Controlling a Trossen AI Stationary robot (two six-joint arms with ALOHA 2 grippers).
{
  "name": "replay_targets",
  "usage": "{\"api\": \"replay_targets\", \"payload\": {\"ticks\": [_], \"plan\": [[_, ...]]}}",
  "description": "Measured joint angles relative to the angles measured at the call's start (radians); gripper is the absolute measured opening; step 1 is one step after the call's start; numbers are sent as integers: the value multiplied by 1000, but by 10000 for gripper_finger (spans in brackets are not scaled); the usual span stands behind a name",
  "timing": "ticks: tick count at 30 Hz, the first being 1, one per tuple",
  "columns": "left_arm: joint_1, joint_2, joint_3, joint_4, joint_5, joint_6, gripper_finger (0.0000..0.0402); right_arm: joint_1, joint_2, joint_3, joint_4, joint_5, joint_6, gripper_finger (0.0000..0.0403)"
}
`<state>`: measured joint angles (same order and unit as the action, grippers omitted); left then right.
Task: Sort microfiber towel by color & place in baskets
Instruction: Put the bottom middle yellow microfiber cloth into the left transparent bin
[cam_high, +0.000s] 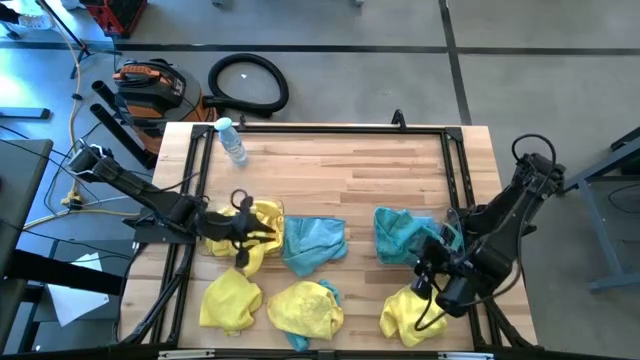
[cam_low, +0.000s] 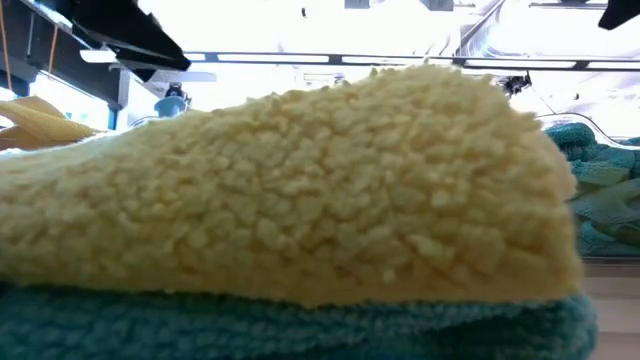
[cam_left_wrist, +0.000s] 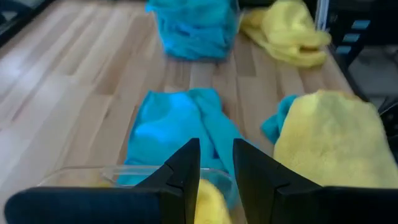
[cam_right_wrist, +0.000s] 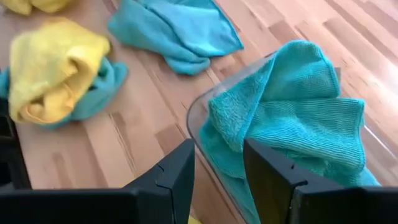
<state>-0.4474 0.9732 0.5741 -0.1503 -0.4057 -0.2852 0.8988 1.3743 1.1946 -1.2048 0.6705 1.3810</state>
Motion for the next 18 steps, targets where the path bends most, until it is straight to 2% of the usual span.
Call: {"api": "replay_targets", "payload": {"ticks": [9,15,18], "plan": [[-50,434,342,-64,4,133,85,19,1,0,-2,28,6,132],[-72,676,586,-163,6,142,85,18,1,0,-2,33,-12,132],[-73,779,680,-175,63,158,85,18,1,0,-1,33,-12,132]]}}
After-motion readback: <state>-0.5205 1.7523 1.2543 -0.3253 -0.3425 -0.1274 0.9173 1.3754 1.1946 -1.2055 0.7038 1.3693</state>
